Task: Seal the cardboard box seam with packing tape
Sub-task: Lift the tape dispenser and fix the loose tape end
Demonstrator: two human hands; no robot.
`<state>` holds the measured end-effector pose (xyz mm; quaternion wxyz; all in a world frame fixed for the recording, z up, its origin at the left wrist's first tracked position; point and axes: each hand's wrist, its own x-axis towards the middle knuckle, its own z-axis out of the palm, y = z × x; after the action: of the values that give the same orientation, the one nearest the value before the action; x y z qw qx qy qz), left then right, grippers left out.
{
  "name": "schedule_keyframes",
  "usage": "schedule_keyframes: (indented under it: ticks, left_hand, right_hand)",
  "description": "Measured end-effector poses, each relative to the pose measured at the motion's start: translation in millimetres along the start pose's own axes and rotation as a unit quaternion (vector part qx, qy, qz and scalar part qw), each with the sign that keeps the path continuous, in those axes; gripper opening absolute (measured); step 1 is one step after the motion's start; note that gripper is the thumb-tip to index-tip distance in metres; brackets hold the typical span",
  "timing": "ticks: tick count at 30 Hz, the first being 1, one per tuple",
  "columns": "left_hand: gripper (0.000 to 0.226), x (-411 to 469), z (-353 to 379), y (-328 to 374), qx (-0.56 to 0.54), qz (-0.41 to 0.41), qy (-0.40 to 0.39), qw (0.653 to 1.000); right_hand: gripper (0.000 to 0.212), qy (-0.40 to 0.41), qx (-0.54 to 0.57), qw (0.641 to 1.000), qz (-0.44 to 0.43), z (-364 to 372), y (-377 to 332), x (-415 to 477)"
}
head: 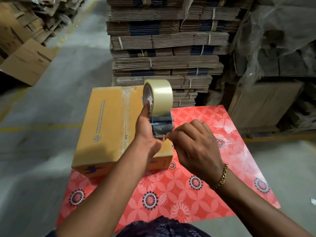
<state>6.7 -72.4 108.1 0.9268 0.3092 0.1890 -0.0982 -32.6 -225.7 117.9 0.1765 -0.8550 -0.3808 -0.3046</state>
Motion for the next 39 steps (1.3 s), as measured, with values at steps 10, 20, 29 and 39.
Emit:
schedule_keyframes:
  ticks: [10,20,29,39]
  left_hand:
    - [0.058,24.7,-21.5,-4.3,0.046,0.005,0.078,0.996]
    - [0.007,59.0,-79.4,-27.2,0.260,-0.003,0.228,0.938]
    - [0.016,79.1,-103.7,-33.7,0.528,0.107,0.271,0.798]
    - [0.023,79.5,-138.2,-32.5,0.711,0.207,0.249,0.625]
  right_hand:
    - [0.028,-0.012,-0.030,0.999,0.000,16.8,-5.6,-21.1]
    - [0.010,-0.143,-0.018,0.989,0.040,78.9,1.7,-77.9]
    - [0.010,-0.200,-0.019,0.977,0.074,106.0,3.2,-95.8]
    - [0.013,-0.228,-0.025,0.969,0.086,112.0,1.8,-102.4]
